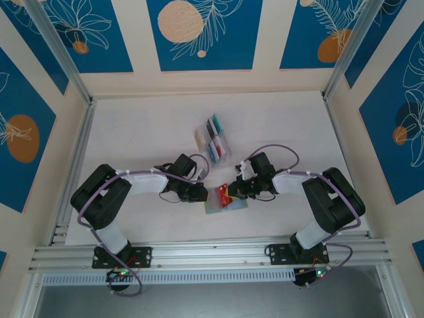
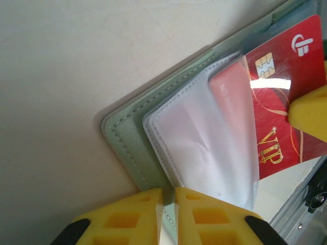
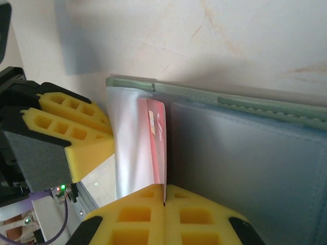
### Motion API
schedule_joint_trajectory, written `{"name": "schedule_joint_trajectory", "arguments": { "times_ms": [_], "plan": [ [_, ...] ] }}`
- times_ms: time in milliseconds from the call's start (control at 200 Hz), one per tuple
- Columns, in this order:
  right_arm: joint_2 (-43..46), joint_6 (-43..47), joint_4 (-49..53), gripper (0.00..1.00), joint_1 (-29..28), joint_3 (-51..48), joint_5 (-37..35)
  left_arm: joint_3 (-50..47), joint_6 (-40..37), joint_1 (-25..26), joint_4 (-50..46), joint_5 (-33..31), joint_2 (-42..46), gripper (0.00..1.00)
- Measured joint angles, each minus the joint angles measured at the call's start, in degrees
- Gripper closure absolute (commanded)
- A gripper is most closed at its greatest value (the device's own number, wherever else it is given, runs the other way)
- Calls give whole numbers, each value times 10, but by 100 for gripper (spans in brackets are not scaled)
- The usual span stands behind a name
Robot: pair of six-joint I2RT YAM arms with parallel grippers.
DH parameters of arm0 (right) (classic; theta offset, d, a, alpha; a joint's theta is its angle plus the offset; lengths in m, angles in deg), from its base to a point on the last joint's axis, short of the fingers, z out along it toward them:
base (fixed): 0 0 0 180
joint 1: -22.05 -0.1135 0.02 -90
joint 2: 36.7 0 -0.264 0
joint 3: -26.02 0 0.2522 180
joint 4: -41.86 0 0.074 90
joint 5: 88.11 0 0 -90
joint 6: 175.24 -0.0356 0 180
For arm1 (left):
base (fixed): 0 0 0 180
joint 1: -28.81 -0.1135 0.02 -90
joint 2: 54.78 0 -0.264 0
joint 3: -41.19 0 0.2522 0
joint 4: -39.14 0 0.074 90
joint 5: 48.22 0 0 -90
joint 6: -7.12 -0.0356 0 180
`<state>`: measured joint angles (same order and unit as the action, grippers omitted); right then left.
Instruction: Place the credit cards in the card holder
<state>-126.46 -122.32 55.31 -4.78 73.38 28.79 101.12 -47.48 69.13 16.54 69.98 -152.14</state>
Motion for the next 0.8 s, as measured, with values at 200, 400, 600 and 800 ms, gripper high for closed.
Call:
{"name": "schedule_joint_trajectory", "arguments": {
  "times_ms": [200,400,600,800],
  "plan": [
    [0,-20,-19,94,-7,-9,-13,-1,0,0,0,0,0,85],
    [-1,-31,-25,88,-10,-11,-16,-1,-11,0,-3,-5,0,87],
    [7,-28,-7,80,-23,-8,-48,-1,-15,2,-7,-17,1,87],
    [15,-22,33,74,-41,10,-83,1,-22,4,-11,-24,2,87]
  ]
}}
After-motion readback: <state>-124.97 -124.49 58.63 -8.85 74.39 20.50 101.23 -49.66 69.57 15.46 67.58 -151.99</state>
